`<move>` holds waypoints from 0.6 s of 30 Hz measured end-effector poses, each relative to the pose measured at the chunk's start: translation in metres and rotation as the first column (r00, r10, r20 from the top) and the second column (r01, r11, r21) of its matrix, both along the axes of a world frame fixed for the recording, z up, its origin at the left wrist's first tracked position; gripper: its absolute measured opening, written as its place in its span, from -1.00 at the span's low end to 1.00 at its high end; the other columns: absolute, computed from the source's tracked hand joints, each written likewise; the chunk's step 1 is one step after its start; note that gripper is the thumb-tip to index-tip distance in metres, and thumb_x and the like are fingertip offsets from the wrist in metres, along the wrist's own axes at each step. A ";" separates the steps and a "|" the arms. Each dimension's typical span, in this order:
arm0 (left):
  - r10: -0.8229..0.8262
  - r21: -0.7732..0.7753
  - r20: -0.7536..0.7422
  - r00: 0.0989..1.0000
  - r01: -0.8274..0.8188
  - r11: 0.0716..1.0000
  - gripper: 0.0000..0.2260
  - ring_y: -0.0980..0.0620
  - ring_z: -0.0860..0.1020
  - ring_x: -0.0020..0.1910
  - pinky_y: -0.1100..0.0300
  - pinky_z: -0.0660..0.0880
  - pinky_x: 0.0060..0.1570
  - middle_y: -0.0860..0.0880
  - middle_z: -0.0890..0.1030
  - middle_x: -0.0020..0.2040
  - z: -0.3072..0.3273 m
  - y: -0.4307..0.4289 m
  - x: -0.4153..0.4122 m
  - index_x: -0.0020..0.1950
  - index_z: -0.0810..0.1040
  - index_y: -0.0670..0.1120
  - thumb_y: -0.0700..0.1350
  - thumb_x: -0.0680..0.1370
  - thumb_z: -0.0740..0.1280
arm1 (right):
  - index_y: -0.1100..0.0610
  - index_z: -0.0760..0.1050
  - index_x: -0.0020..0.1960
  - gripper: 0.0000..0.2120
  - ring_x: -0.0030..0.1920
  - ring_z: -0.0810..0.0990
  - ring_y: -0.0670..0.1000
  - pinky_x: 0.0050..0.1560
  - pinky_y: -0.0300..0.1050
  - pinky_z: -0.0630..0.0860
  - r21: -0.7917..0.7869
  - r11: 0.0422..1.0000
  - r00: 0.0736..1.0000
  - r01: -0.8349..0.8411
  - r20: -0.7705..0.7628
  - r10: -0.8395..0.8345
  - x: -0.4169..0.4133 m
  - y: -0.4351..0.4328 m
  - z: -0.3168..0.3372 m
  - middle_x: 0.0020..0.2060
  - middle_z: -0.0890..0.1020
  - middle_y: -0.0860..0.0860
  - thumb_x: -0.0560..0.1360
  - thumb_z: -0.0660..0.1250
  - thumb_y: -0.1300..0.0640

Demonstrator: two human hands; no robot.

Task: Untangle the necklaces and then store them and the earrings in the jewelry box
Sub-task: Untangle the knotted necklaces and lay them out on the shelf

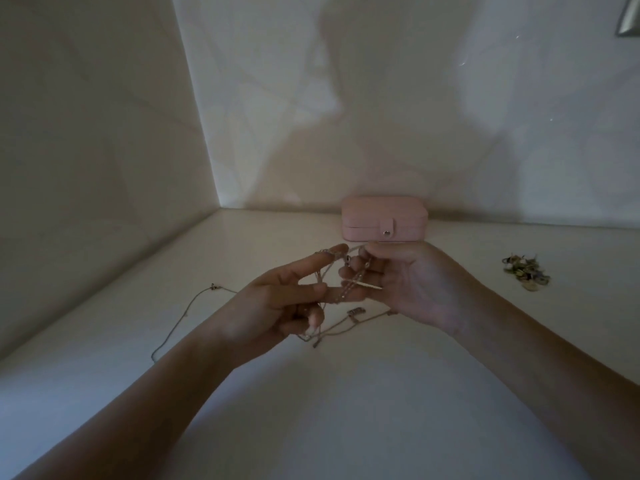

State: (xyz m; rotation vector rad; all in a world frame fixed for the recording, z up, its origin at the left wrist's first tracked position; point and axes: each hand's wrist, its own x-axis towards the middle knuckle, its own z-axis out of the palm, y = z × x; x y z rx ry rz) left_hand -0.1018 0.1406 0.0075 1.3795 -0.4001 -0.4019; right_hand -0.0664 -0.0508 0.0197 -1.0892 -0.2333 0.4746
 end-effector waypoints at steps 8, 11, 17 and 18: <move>-0.024 -0.035 -0.070 0.997 0.022 0.999 -0.59 0.14 0.41 -0.52 0.39 0.29 -0.55 -0.15 0.69 -0.08 -0.008 -0.004 0.003 0.31 0.49 -0.05 -0.29 0.47 0.29 | 0.22 0.62 -0.10 -0.81 -0.61 0.11 -0.16 -0.65 -0.37 0.14 -0.159 0.986 0.997 -0.059 0.038 0.066 -0.002 -0.002 0.002 -0.60 0.16 -0.09 0.40 0.30 0.15; -0.087 -0.100 -0.155 0.984 0.072 0.992 -0.53 0.16 0.30 -0.62 0.37 0.26 -0.60 -0.07 0.56 -0.41 -0.010 -0.001 0.004 0.35 0.47 -0.03 -0.26 0.45 0.22 | 0.24 0.62 -0.11 -0.81 -0.62 0.15 -0.16 -0.66 -0.37 0.14 -0.266 0.964 0.996 -0.002 0.086 0.026 0.003 -0.008 0.003 -0.60 0.27 -0.03 0.51 0.26 0.20; -0.228 -0.207 -0.287 0.930 0.172 0.963 -0.53 0.20 0.24 -0.73 0.40 0.16 -0.70 0.05 0.31 -0.66 -0.009 0.004 0.007 0.27 0.54 -0.20 -0.27 0.40 0.11 | 0.26 0.66 -0.19 -0.79 -0.47 0.41 -0.08 -0.43 -0.22 0.44 -0.475 0.877 0.971 0.078 0.235 0.040 0.004 -0.016 0.007 -0.35 0.59 0.03 0.52 0.27 0.27; -0.233 -0.197 -0.292 0.928 0.180 0.964 -0.53 0.20 0.24 -0.73 0.40 0.16 -0.71 0.06 0.29 -0.67 -0.008 0.006 0.008 0.25 0.55 -0.23 -0.27 0.39 0.11 | 0.27 0.66 -0.20 -0.80 -0.48 0.41 -0.07 -0.44 -0.21 0.42 -0.482 0.868 0.967 0.117 0.255 0.011 0.004 -0.016 0.007 -0.35 0.58 0.05 0.51 0.28 0.27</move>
